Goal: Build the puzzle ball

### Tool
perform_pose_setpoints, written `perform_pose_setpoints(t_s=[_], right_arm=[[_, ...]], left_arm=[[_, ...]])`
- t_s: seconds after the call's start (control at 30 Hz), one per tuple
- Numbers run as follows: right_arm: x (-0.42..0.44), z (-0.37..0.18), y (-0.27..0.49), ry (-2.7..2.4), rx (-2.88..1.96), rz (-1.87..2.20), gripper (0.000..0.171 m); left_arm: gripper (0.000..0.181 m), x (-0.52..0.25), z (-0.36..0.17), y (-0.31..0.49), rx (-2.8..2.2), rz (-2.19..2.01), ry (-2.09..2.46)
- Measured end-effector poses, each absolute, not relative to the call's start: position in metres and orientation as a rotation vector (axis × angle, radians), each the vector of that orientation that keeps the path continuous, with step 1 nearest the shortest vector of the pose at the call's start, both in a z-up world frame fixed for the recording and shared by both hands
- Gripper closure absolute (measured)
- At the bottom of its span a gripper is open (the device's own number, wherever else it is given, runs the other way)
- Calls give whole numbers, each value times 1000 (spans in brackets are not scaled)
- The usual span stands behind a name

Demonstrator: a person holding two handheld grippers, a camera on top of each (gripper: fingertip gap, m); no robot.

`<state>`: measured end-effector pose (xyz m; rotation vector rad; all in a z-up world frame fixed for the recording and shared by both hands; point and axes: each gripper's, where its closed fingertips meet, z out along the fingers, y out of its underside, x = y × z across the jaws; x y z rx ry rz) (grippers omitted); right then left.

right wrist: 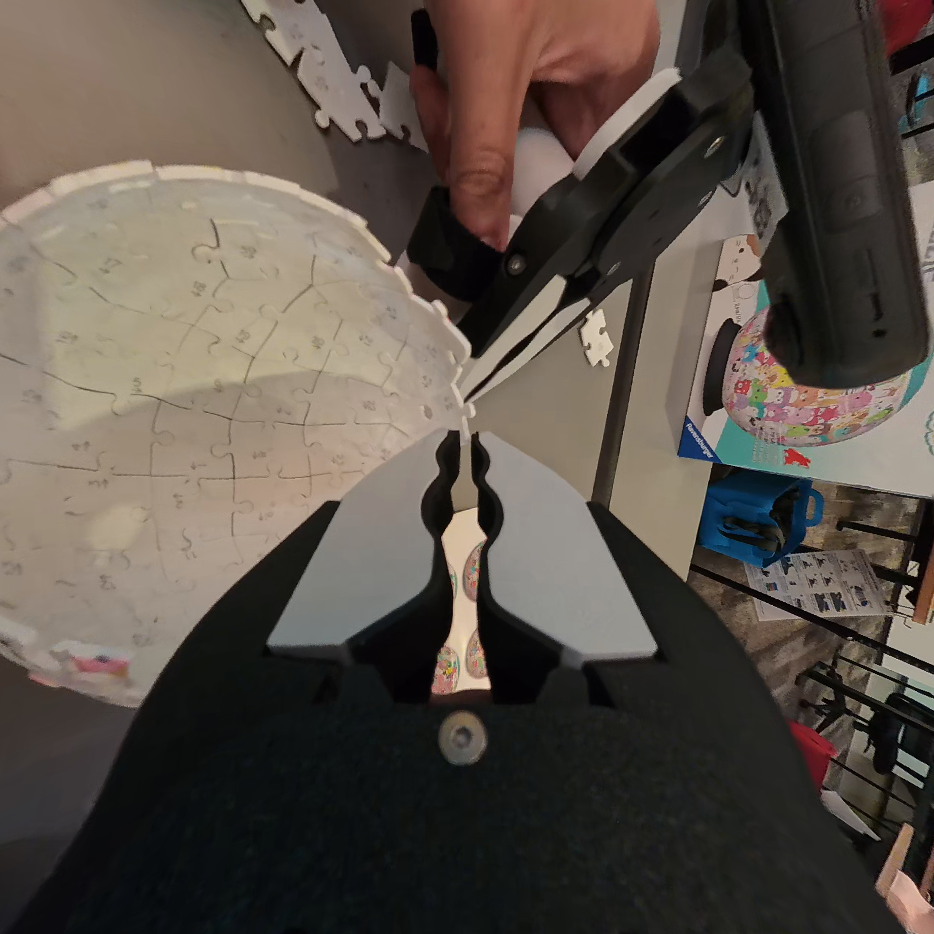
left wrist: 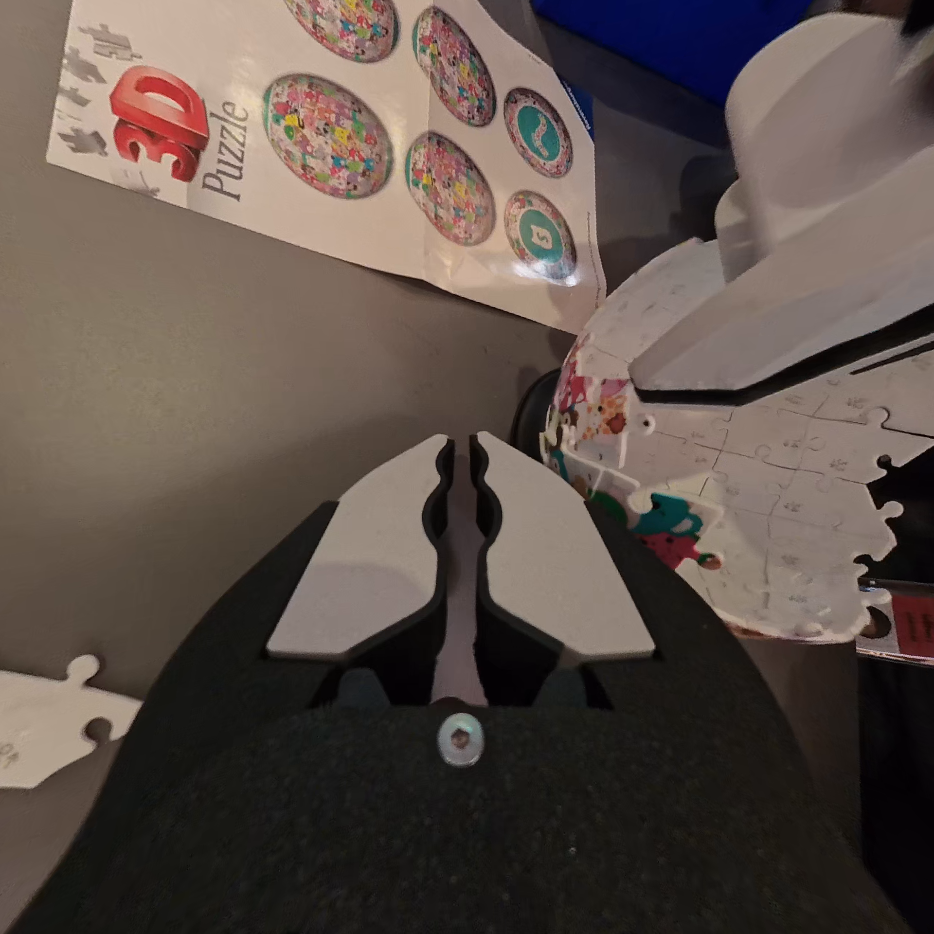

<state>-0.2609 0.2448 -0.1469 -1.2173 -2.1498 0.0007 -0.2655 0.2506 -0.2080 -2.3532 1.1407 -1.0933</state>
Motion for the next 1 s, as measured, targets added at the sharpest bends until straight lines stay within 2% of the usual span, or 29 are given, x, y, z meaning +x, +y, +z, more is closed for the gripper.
perform_pose_setpoints(t_s=[0.57,0.7,0.83,1.0], right_arm=[[-260,-144,246,-2137,-1247,79,164],[-258,-131,245,-2131,-1231,159,171],[-261,-127,218,-2312,-1130,319,171],[-256,-142,213,-2521,-1275,167,171]], left_arm=[[176,-263,-209,249,-2356,-1086,1144],[176,-262,-211,250,-2349,-1093,1143],[180,-260,-212,251,-2331,-1097,1153],[181,-258,-211,253,-2304,-1109,1143]])
